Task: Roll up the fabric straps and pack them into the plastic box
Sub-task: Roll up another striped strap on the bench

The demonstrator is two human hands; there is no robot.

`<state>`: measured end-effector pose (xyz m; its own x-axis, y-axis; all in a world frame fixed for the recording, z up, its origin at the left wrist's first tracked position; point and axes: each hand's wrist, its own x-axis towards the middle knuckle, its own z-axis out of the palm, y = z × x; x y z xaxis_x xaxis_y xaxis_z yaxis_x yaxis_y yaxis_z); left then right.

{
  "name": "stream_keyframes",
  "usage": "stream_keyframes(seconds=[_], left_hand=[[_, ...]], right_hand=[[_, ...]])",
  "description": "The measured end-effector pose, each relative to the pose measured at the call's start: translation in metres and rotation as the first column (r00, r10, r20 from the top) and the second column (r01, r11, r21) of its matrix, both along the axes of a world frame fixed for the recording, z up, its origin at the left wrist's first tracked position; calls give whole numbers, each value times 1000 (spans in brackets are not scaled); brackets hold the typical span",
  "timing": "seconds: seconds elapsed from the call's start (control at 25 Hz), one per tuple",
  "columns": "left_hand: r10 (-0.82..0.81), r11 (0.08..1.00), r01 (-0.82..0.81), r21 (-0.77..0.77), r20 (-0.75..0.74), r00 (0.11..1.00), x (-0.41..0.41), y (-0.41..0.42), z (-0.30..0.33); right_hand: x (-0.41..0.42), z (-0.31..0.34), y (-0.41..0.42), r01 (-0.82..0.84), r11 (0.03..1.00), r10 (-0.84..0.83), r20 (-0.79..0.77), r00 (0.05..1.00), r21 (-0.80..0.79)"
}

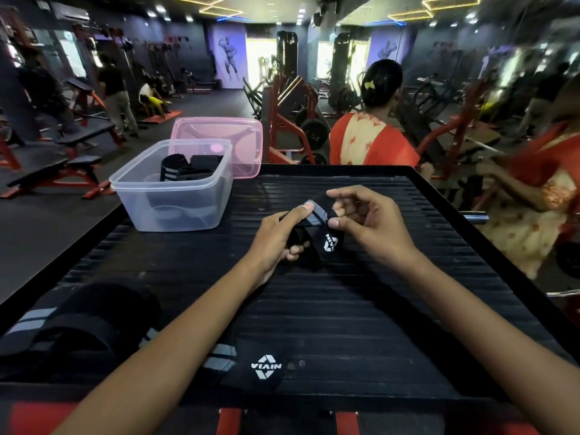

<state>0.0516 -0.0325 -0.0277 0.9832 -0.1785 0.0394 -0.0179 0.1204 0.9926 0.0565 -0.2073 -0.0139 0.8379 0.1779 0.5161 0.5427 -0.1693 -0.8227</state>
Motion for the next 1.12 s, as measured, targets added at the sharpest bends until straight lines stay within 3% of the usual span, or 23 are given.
stream_keyframes(seconds=[0.16, 0.28, 0.36, 0.48, 0.56, 0.64, 0.8, 0.92, 1.12], left_hand=[[-23, 999, 20, -34, -101, 995, -3, 2, 0], [-9, 1000, 11, 8, -174, 985, -4, 5, 1], [35, 992, -11, 126, -187, 982, -3, 6, 3], [107, 928, -52, 368, -130, 986, -3, 6, 5], [112, 884, -55, 463, -97, 989, -4, 5, 6], [69, 907, -27, 421, -86, 994, -4, 5, 7], [-41, 954, 32, 298, 24, 999, 1, 9, 9], [-129, 962, 120, 245, 21, 991, 3, 11, 4], [-160, 923, 112, 368, 102, 982, 6, 11, -4]], right_hand=[[-3, -8, 5, 155, 968, -98, 270, 958, -198], [-4, -11, 4, 146, 971, -91, 270, 959, -192], [-3, -12, 1, 173, 916, -49, 327, 944, -362], [-7, -15, 7, 96, 796, 43, 213, 976, -597], [-11, -17, 16, -29, 801, 61, 33, 998, -598], [-13, -20, 20, -102, 865, 64, -93, 994, -492], [-15, -24, 18, -179, 982, 141, -375, 916, -67], [-12, -26, 15, -159, 949, 288, -541, 790, 272], [-3, -26, 8, -25, 856, 366, -570, 736, 517]])
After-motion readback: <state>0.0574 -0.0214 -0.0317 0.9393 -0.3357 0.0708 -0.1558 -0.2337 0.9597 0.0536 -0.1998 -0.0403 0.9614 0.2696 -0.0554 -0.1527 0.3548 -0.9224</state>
